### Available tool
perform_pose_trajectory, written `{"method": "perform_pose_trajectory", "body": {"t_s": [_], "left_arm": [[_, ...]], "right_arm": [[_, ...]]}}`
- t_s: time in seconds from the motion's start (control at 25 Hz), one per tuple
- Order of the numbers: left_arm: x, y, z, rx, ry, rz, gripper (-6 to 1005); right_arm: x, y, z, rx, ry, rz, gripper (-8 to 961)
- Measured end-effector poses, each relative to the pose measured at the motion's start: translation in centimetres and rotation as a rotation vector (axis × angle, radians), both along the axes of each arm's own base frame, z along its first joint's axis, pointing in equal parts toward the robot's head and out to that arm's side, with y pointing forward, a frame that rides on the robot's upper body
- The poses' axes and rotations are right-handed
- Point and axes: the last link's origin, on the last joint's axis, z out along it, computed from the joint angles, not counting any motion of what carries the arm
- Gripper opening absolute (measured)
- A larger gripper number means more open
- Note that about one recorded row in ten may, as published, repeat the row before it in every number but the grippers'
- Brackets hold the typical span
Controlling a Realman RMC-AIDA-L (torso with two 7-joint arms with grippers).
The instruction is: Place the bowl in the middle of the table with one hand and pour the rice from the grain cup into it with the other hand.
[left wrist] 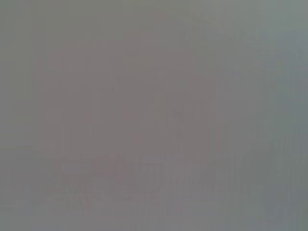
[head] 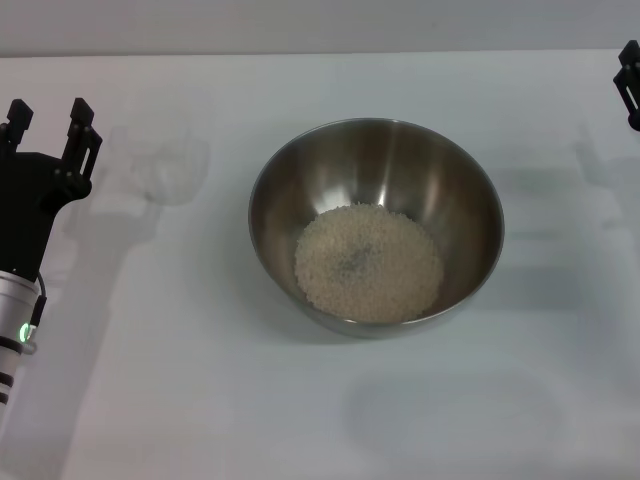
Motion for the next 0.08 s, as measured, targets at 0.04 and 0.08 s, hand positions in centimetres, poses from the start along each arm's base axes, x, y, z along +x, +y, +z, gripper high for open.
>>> {"method": "perform_pose_trajectory", "body": {"t_s": [0.04,0.08], "left_arm": [[0.02,0.03,0.00,0.000,0.000,0.000,676],[0.03,0.04,0.03,0.001,0.000,-0.001,676]], "right_arm": [[0.05,-0.04,0.04,0.003,0.002,-0.002,694],[0.05,-0.04,0.04,0.003,0.002,-0.002,694]]}}
